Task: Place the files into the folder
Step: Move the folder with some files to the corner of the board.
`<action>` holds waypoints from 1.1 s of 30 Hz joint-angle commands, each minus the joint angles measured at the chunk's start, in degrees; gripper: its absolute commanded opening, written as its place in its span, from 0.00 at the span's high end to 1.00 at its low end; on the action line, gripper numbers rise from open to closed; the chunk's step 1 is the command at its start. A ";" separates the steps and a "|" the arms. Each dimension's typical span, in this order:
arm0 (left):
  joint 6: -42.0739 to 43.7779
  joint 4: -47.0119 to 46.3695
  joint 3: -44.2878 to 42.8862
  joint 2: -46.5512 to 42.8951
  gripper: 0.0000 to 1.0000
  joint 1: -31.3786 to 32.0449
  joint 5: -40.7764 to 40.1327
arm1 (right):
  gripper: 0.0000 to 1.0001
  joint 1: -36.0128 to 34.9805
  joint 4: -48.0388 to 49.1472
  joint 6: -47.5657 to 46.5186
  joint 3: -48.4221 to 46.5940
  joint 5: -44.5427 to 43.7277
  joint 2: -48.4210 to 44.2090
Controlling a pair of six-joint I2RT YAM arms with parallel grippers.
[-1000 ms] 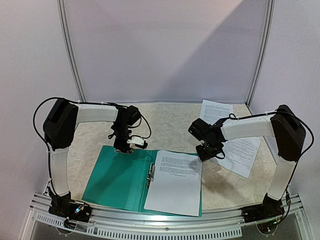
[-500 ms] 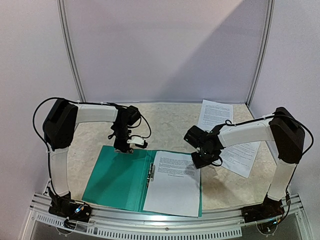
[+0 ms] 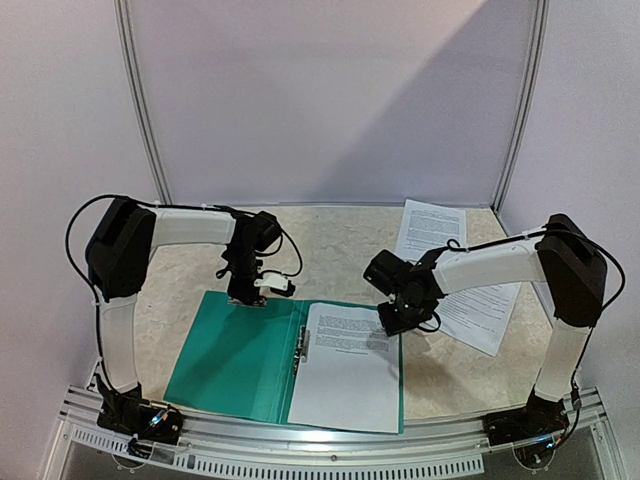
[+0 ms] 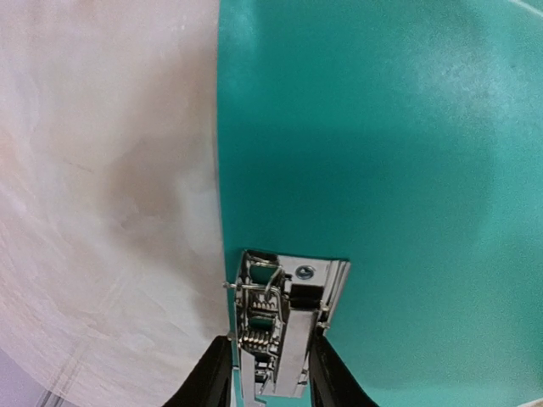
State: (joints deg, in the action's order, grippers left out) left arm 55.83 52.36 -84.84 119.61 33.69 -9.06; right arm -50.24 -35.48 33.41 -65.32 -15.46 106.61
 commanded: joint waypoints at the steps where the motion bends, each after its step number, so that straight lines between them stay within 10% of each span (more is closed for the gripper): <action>1: -0.76 1.07 2.35 2.32 0.66 0.67 1.20 | 1.00 -0.23 0.56 0.50 -1.52 -0.63 -2.24; 18: -5.26 4.08 -1.70 -0.96 0.45 -3.47 0.92 | 0.82 -0.80 8.53 -4.67 2.22 9.48 -13.43; 33: -16.96 10.44 -2.02 -14.60 0.31 -6.17 29.14 | 0.82 -9.44 12.34 -15.50 -16.53 19.81 5.91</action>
State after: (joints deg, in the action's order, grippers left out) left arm 45.34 60.16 -86.85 109.03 28.21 5.39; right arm -59.46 -24.27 18.02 -81.43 0.45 108.07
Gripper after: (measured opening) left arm 0.701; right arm 0.214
